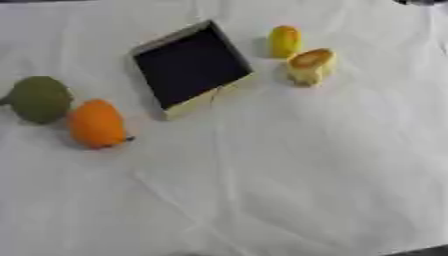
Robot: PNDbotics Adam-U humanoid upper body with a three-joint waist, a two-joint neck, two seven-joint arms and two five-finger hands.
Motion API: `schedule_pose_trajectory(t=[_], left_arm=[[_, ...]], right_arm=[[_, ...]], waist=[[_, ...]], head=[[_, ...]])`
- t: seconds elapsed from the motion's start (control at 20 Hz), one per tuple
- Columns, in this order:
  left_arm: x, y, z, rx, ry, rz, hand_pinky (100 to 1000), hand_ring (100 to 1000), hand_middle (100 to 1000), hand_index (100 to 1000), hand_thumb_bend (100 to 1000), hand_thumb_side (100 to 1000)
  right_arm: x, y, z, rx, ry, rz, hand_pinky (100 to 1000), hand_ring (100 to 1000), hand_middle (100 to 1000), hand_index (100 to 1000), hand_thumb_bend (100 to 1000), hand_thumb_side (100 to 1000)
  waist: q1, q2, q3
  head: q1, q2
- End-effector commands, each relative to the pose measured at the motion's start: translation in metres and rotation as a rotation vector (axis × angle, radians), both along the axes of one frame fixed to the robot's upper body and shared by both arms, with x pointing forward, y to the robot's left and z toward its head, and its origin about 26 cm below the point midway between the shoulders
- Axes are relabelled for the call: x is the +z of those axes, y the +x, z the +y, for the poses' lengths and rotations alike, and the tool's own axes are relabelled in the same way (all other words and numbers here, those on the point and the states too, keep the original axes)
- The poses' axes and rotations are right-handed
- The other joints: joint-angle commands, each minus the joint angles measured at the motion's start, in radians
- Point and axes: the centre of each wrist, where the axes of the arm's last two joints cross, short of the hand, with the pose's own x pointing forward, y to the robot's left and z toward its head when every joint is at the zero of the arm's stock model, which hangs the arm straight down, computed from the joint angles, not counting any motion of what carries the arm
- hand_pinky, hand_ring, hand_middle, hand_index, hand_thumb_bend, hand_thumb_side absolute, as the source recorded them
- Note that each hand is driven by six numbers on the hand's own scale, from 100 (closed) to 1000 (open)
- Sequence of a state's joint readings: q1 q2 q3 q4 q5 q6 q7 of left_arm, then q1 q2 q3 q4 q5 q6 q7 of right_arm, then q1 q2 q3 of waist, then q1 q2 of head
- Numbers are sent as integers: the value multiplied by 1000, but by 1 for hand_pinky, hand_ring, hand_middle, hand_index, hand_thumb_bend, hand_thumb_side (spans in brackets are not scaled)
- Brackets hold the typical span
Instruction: Pick up objects on the table and place them in the box.
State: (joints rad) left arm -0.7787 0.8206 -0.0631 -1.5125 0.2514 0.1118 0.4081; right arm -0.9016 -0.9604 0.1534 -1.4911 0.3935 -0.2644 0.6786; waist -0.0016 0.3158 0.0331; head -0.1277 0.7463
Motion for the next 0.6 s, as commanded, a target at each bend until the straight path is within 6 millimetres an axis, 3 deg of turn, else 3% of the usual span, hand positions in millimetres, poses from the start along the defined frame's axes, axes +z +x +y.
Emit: schedule_pose_trajectory(t=[0.05, 0.3, 0.6], left_arm=[[18, -11, 10, 30, 28, -48, 703, 730, 707, 846, 100, 765], [19, -13, 12, 40, 30, -55, 704, 730, 705, 844, 100, 765], [19, -14, 10, 37, 27, -56, 703, 729, 702, 844, 100, 767]], right_arm=[[21, -14, -8, -19, 6, -77, 919, 944, 895, 887, 225, 100], [23, -19, -6, -7, -4, -96, 919, 943, 894, 886, 241, 100], [9, -22, 3, 27, -89, -28, 921, 943, 884, 888, 290, 109]], waist=[[-9, -5, 3], [-11, 2, 5], [-11, 10, 14]], head=[[-7, -7], [-7, -8], [-18, -17]])
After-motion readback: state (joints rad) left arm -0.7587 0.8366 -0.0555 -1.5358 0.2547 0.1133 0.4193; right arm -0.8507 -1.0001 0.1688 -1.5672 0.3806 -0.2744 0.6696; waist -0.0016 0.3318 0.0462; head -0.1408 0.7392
